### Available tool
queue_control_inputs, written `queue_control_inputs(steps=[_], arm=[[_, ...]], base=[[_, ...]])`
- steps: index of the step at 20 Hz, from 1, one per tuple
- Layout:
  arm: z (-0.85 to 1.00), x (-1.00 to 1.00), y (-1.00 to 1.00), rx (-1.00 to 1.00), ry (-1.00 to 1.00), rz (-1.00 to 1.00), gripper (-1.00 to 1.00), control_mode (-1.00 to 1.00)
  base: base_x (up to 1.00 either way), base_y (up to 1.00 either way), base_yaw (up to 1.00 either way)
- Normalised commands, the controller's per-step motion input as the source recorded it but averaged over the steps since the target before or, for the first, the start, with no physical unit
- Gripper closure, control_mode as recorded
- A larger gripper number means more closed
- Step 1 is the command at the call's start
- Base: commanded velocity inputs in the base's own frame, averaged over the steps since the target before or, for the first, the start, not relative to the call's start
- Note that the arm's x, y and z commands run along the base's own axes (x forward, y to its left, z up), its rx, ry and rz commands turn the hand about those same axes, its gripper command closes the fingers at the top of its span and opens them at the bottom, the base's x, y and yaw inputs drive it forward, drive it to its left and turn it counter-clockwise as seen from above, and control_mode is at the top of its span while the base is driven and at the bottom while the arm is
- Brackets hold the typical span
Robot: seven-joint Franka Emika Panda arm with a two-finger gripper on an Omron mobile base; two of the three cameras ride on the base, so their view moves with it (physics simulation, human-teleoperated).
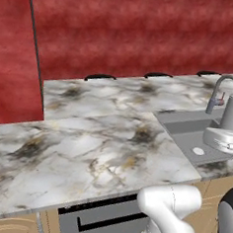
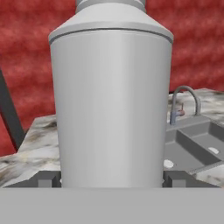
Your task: Locate and retrieve the spray and spray from the cabinet. Place them next to the sink.
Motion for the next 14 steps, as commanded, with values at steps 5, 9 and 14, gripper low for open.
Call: queue_control_inputs(steps=[5, 9, 14], arm=[[0.0, 0.0, 0.0, 0.0, 0.0, 0.0, 1.0, 1.0], [0.0, 0.0, 0.0, 0.0, 0.0, 0.0, 1.0, 1.0], [0.0, 0.0, 0.0, 0.0, 0.0, 0.0, 1.0, 1.0]], base=[[0.14, -0.1, 0.06], [0.0, 0.0, 0.01], [0.0, 0.0, 0.0]])
